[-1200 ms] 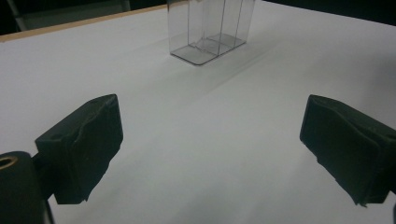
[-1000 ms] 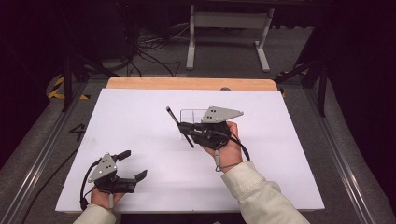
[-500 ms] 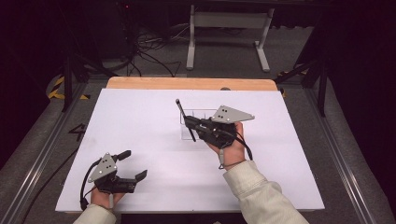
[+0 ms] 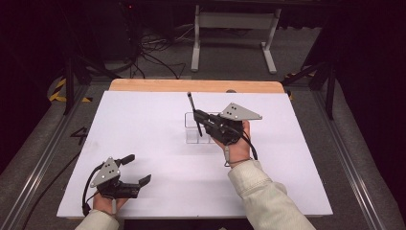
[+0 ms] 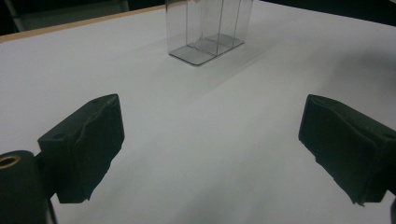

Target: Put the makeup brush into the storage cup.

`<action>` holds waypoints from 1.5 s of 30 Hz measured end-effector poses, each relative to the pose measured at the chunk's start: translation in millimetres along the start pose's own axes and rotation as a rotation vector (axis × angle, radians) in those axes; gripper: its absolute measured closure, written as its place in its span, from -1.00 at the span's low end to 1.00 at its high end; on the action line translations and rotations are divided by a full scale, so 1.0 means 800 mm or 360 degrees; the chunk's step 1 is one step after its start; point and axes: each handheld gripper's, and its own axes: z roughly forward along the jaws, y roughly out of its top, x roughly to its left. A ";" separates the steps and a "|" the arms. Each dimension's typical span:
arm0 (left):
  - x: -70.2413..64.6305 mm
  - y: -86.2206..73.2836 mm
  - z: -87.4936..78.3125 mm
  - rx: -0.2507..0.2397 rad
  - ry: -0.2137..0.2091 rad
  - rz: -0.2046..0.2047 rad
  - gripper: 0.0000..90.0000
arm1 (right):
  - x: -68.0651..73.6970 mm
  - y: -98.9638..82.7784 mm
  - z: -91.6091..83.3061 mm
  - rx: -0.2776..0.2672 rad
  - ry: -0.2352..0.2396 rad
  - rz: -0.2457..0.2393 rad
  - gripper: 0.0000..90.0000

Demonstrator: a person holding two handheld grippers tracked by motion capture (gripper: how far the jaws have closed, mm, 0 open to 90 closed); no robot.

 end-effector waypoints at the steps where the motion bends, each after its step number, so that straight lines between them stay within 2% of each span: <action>1: 0.000 0.000 0.000 -0.0001 0.0000 0.0000 -0.83 | -0.002 0.000 0.001 -0.0001 -0.0009 0.0002 0.86; 12: 0.000 0.000 0.000 0.0004 -0.0007 -0.0001 -0.83 | -0.018 0.001 0.009 0.0005 -0.0144 0.0012 0.86; 25: 0.001 0.000 0.000 0.0005 -0.0010 -0.0004 -0.83 | -0.030 0.003 0.021 -0.0030 -0.0200 -0.0011 0.86; 30: 0.001 0.000 0.000 0.0003 -0.0011 -0.0007 -0.83 | -0.040 0.003 0.027 -0.0016 -0.0273 0.0012 0.86; 40: 0.001 0.000 0.000 0.0003 -0.0012 -0.0009 -0.82 | -0.047 -0.006 0.035 -0.0015 -0.0302 0.0056 0.86; 45: 0.001 0.000 0.000 0.0004 -0.0013 -0.0009 -0.82 | -0.048 -0.013 0.040 0.0009 -0.0304 0.0051 0.86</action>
